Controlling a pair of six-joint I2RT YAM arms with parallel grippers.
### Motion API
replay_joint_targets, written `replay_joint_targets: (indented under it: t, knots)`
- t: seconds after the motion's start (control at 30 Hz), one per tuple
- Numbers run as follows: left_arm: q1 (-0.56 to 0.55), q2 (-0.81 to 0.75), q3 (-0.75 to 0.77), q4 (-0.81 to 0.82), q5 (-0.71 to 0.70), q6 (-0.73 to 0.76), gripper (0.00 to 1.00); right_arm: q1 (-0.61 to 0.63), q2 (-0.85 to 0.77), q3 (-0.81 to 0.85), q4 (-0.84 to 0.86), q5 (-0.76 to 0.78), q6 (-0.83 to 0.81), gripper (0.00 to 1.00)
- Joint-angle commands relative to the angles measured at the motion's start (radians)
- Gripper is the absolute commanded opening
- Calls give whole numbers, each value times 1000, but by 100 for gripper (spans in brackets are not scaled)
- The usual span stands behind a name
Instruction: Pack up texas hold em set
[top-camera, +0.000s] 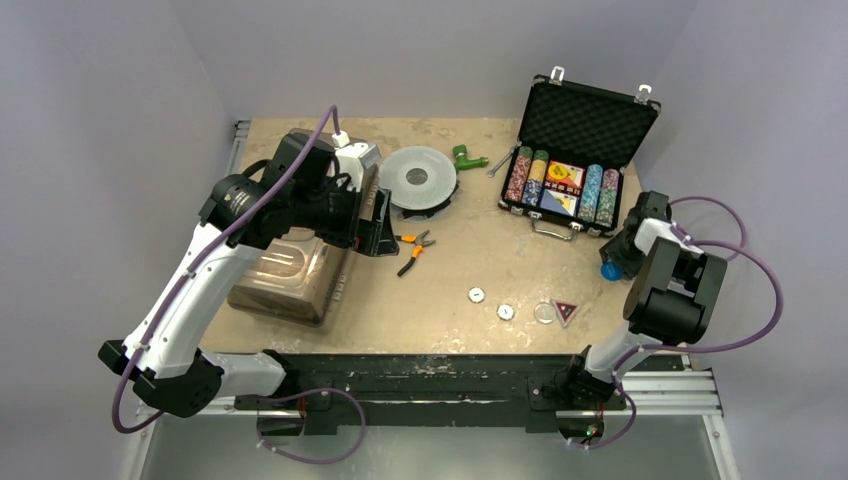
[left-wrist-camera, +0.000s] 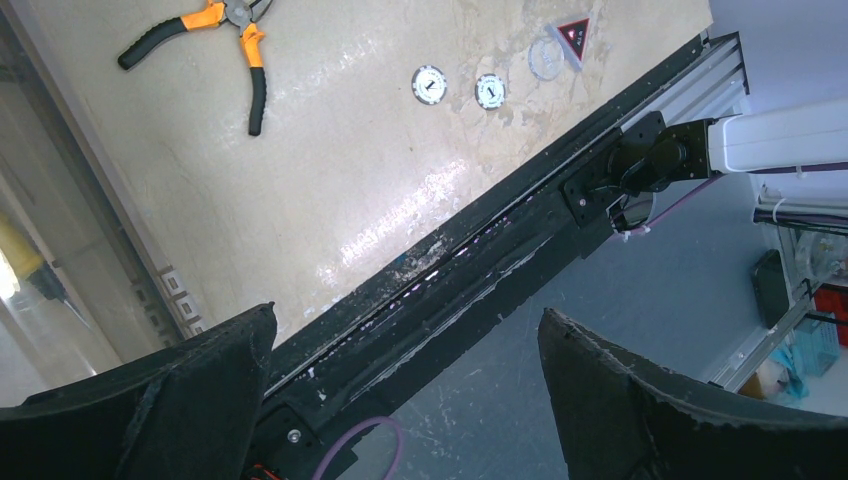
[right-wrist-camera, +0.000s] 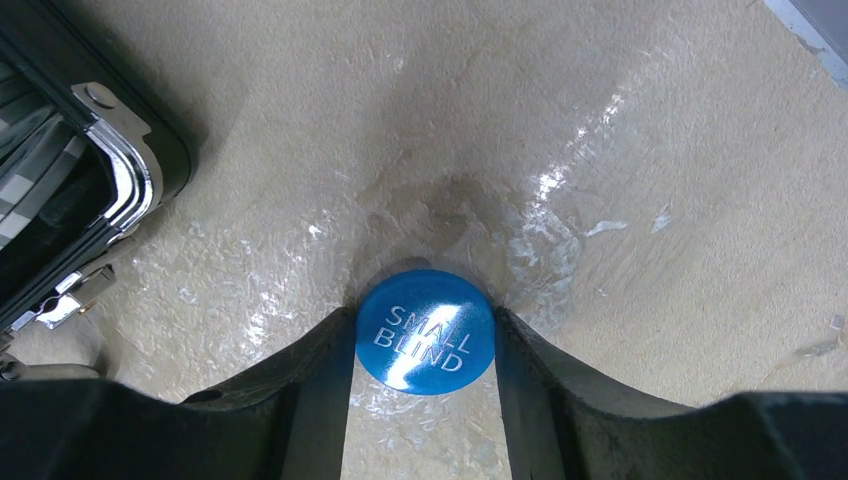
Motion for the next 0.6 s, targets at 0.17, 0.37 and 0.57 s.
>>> replay_joint_targets:
  t: [0.17, 0.37, 0.57]
  knots:
    - [-5, -18, 28, 22, 4, 3, 100, 35, 13, -57, 43, -161, -23, 39]
    - [-5, -18, 22, 28, 5, -5, 100, 155, 37, -63, 57, -188, -19, 41]
    - [-5, -26, 12, 28, -11, -9, 100, 272, 23, -84, 59, -188, 18, 44]
